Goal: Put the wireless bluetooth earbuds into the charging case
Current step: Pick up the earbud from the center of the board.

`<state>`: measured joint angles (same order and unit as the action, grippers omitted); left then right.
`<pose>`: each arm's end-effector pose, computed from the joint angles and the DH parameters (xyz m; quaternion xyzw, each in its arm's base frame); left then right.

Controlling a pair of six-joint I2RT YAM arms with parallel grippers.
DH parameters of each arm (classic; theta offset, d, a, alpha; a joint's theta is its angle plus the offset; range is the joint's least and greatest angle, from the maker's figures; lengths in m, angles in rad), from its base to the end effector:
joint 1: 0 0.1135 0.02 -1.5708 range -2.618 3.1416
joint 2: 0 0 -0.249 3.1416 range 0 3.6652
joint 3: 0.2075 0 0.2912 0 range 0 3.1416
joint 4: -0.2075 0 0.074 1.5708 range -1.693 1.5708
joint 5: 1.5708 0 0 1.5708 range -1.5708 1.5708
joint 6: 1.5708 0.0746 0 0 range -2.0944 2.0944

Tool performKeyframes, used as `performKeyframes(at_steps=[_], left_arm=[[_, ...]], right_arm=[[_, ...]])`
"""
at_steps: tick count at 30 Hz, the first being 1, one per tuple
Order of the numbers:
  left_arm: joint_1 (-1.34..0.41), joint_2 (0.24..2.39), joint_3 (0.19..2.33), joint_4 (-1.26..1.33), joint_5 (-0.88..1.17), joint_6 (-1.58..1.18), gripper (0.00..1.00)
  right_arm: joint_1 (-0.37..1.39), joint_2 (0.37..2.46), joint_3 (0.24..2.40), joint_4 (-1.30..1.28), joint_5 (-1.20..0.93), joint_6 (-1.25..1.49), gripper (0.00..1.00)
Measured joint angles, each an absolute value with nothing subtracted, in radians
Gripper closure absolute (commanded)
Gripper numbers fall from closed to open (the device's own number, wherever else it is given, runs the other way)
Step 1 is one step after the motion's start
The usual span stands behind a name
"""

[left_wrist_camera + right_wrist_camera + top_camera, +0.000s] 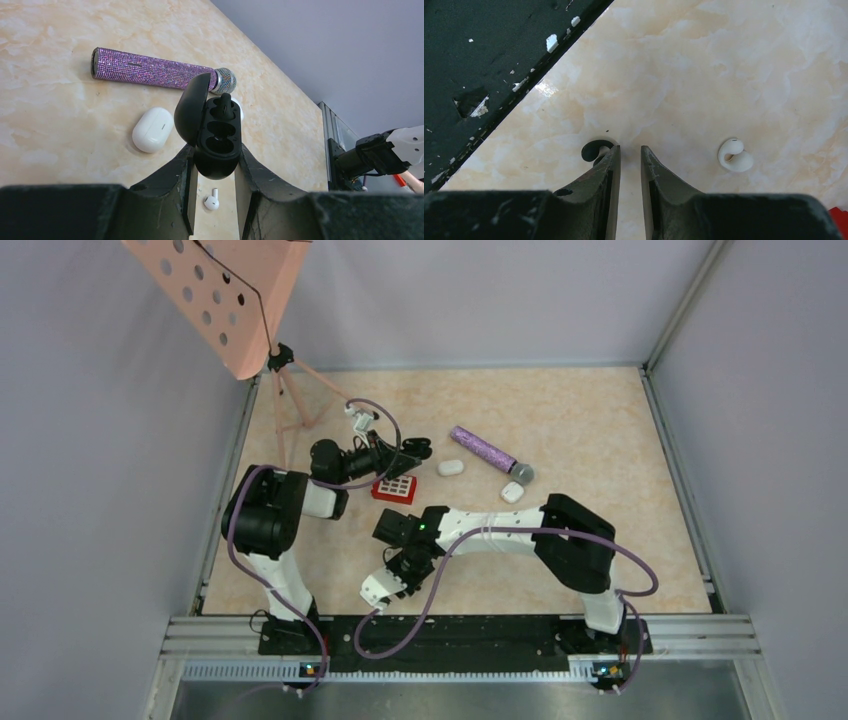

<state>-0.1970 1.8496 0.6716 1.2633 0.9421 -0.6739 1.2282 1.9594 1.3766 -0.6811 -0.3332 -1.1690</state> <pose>0.3515 -0.1317 0.1226 0.1825 0.6646 -0.5552 0.4657 0.1211 0.4122 0.0994 -0.9171 0.3308 0.1683 0.1458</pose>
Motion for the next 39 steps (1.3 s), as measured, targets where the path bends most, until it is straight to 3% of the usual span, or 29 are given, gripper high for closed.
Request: performKeyframes(at_steps=[39], left_arm=[[-0.197, 1.814, 0.672, 1.242, 0.942, -0.652, 1.00]], right_arm=[[1.228, 1.923, 1.361, -0.723, -0.292, -1.068, 0.78]])
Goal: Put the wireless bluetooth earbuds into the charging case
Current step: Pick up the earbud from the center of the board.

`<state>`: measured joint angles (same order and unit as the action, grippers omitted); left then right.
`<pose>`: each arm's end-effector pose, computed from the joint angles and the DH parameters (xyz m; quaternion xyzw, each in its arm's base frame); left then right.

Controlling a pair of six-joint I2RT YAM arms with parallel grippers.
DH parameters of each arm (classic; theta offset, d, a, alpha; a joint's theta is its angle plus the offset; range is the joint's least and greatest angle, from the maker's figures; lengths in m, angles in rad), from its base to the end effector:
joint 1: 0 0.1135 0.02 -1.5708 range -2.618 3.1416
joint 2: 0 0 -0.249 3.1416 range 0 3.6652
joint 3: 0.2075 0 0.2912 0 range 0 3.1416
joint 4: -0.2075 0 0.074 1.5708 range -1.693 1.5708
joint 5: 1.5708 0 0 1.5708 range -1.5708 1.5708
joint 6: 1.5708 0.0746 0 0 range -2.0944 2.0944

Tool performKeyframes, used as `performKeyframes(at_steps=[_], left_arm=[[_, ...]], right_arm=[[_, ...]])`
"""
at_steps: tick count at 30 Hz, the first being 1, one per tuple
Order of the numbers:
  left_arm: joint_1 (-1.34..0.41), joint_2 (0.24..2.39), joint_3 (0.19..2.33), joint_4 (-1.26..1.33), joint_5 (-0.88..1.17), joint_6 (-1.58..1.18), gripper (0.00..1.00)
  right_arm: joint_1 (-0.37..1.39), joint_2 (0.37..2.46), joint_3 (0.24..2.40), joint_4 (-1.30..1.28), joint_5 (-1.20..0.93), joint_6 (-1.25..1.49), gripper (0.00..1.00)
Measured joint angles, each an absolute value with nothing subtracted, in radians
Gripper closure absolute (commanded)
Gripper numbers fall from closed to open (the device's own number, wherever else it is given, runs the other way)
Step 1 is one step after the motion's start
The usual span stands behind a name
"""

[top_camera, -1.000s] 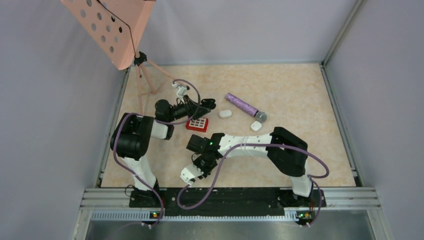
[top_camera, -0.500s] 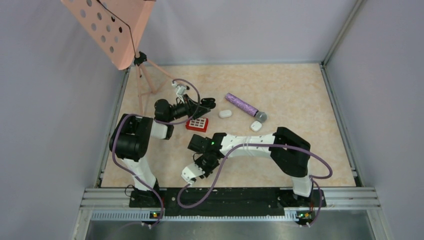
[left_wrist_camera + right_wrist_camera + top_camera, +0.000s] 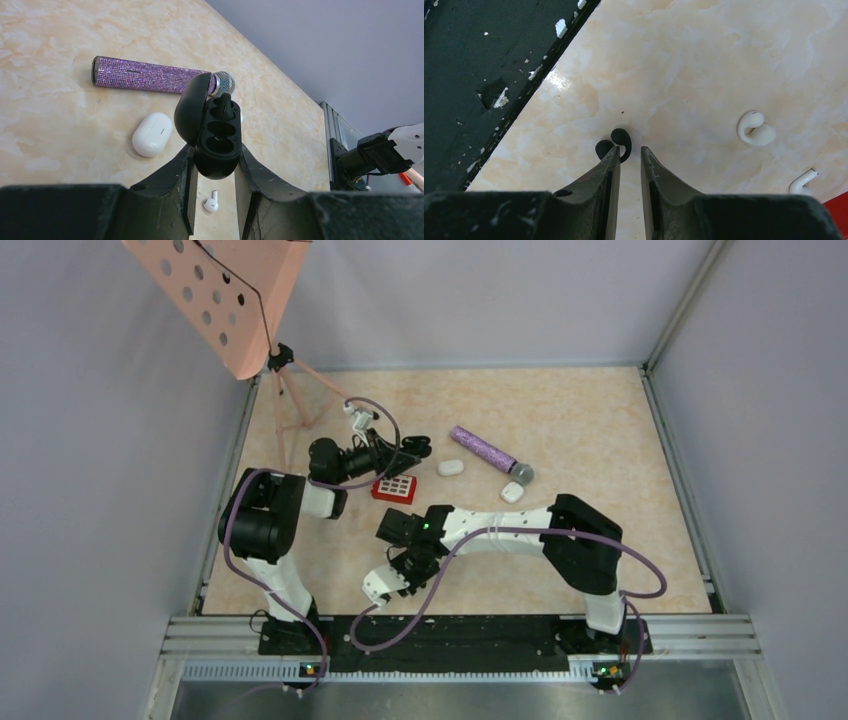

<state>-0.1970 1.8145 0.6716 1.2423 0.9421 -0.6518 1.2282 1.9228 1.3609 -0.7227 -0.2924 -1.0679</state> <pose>0.3512 -0.1316 0.1325 0.1930 0.6585 -0.5496 0.4766 0.1208 0.4028 0.1067 -0.9015 0.3828 0.1550 0.1291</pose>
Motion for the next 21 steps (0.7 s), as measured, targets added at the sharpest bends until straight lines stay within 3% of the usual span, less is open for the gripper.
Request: performKeyframes(at_steps=[21], left_arm=[[-0.197, 1.814, 0.672, 1.219, 0.942, -0.652, 1.00]], right_arm=[[1.195, 1.942, 1.412, -0.741, -0.297, -0.840, 0.77]])
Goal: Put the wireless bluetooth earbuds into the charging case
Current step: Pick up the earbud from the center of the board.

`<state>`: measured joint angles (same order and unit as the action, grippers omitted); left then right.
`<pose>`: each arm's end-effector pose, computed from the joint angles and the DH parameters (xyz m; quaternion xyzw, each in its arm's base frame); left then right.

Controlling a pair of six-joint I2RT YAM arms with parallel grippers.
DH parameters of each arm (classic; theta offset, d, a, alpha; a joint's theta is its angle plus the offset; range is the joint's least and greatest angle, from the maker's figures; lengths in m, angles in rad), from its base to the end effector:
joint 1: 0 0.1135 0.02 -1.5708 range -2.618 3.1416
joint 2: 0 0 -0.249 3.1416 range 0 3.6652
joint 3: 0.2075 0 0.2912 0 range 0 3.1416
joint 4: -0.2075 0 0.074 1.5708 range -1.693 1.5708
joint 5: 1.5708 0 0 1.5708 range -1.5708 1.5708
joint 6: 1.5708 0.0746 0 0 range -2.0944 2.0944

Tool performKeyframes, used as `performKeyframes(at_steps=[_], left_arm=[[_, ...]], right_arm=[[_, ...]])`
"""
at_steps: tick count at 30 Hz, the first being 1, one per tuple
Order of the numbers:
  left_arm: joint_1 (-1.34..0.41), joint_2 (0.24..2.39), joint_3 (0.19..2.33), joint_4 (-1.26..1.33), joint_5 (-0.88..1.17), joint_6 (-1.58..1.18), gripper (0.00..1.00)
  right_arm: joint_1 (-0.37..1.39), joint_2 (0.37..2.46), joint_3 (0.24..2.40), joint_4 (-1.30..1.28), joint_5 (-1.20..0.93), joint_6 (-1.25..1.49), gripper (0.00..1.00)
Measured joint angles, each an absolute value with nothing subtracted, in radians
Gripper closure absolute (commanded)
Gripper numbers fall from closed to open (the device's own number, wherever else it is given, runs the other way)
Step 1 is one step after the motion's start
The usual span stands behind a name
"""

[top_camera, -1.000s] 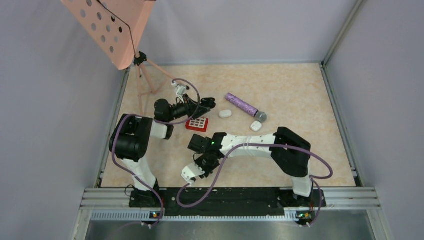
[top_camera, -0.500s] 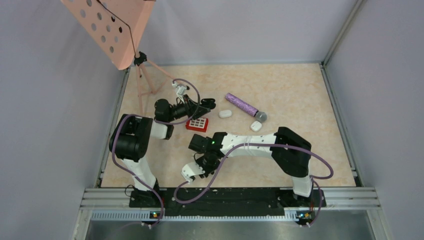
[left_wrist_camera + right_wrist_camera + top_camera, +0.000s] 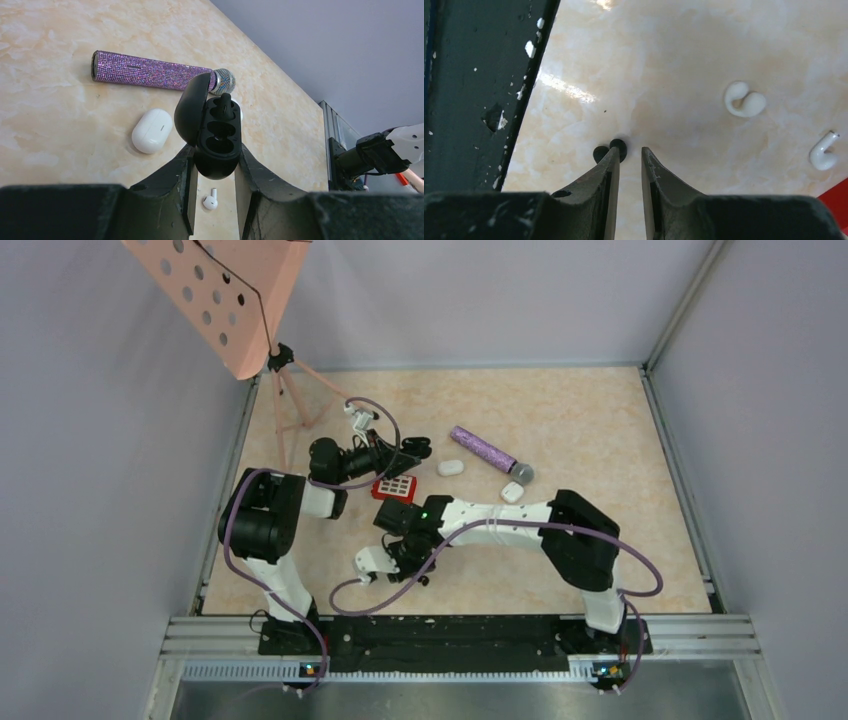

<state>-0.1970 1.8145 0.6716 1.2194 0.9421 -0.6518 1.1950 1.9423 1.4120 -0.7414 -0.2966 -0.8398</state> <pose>0.3515 -0.1317 0.1298 0.1879 0.6650 -0.5502 0.4687 0.1373 0.4074 0.1142 -0.8436 0.4953 0.1698 0.1192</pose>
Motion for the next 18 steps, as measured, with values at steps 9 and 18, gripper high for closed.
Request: performKeyframes(at_steps=[9, 18], left_arm=[[-0.197, 1.814, 0.672, 1.219, 0.942, -0.653, 1.00], [-0.197, 1.814, 0.672, 1.219, 0.941, -0.653, 1.00]], right_arm=[[1.150, 1.942, 1.427, -0.664, -0.284, -0.524, 0.71], [1.127, 1.894, 1.308, -0.617, -0.222, -0.276, 0.73]])
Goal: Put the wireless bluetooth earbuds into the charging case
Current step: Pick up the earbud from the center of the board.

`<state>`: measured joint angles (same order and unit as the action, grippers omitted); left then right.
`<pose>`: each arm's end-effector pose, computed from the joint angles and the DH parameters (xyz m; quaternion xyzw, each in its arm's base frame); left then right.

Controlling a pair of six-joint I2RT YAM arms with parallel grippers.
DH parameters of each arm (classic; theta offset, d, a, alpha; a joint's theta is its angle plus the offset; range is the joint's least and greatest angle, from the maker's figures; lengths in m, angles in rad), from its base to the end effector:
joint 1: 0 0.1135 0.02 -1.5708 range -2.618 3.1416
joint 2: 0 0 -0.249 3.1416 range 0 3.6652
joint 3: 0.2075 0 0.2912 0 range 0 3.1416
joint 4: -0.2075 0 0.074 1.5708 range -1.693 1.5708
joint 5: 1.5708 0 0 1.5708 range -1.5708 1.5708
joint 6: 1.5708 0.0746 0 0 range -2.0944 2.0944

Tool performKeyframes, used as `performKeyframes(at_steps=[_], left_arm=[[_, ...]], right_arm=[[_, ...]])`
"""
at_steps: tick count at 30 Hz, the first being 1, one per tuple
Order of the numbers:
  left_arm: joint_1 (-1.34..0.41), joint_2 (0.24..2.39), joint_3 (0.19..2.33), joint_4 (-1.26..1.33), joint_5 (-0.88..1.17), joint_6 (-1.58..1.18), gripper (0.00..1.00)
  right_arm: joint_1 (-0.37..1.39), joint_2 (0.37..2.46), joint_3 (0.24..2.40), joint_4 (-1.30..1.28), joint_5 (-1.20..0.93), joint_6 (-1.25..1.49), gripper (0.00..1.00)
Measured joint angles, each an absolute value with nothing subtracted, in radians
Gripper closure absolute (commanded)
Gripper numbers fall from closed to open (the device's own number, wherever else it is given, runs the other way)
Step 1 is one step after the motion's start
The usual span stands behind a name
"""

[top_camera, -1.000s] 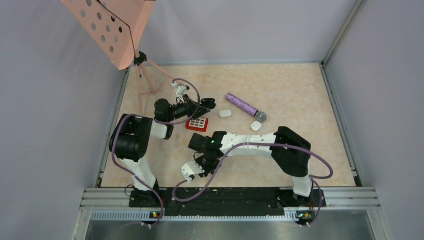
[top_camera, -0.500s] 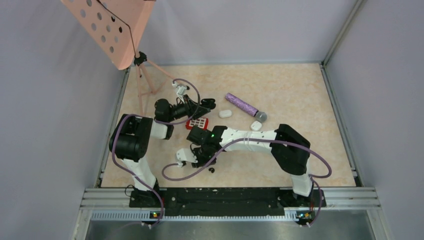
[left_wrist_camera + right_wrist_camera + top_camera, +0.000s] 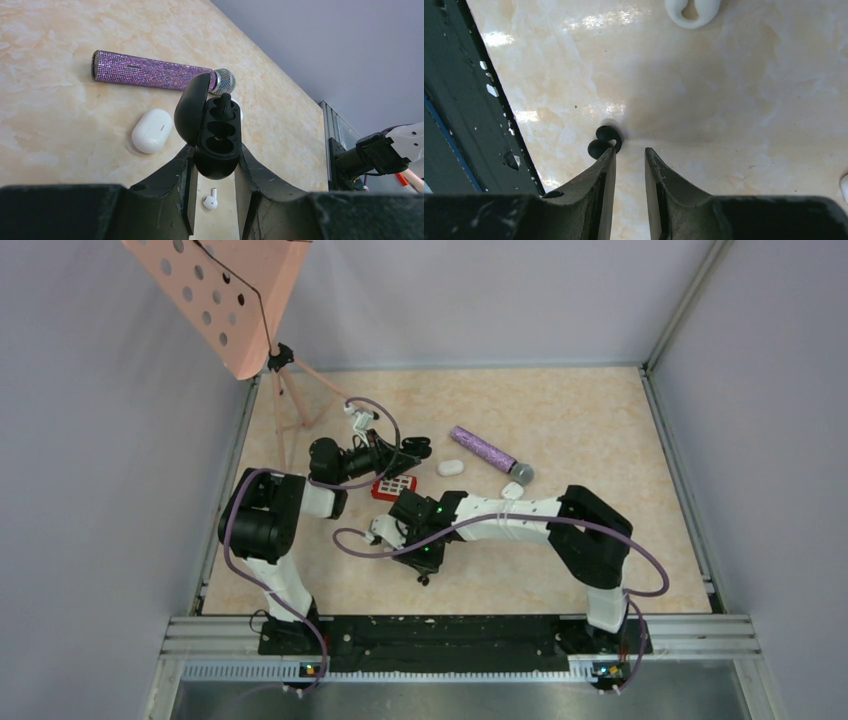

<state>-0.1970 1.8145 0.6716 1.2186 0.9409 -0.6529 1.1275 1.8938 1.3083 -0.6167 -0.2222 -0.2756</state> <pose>0.3515 -0.1316 0.1297 0.1869 0.6654 -0.5503 0.4685 0.1664 0.3888 0.1052 -0.6461 0.7332 0.1745 0.1208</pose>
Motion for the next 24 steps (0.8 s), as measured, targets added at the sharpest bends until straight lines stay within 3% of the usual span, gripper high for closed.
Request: performKeyframes(at_steps=[24], left_arm=[[-0.197, 1.814, 0.672, 1.192, 0.941, -0.641, 1.00]], right_arm=[[1.103, 1.894, 1.290, -0.608, -0.298, -0.189, 0.73]])
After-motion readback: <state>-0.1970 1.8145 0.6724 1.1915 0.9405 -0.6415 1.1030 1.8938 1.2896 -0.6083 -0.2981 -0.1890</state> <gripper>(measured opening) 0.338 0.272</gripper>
